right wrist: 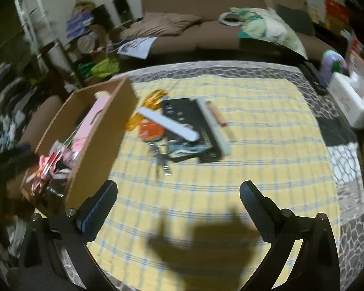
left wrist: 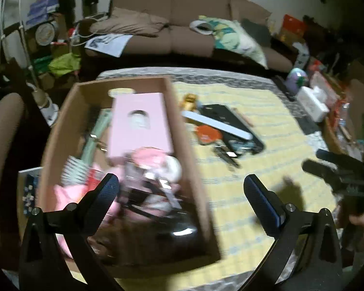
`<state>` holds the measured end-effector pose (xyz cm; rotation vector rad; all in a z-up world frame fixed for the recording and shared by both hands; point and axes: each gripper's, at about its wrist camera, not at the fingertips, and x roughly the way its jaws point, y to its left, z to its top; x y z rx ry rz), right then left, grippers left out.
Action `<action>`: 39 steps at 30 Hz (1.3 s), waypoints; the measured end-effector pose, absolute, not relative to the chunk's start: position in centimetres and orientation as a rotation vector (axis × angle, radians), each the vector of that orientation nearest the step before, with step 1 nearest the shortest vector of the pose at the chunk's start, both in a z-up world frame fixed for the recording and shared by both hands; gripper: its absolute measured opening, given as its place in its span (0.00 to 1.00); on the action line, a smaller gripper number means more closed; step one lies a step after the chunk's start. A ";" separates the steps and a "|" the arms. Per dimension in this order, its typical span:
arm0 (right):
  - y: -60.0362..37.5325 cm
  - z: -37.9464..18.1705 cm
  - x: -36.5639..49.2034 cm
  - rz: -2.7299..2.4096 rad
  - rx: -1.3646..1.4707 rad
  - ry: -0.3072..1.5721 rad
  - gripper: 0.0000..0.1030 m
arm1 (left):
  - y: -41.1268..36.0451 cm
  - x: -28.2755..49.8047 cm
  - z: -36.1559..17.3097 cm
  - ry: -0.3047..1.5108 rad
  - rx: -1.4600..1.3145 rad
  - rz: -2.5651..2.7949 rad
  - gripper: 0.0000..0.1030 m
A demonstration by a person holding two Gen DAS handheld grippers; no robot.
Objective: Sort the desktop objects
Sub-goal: 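Move the left tool back over the table to the silver nail clipper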
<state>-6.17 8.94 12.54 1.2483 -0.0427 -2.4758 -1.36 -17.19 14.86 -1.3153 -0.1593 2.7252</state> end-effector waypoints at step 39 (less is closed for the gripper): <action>20.9 7.9 -9.6 -2.439 1.321 -0.344 1.00 | -5.7 -14.5 3.1 -0.283 -1.472 2.809 0.87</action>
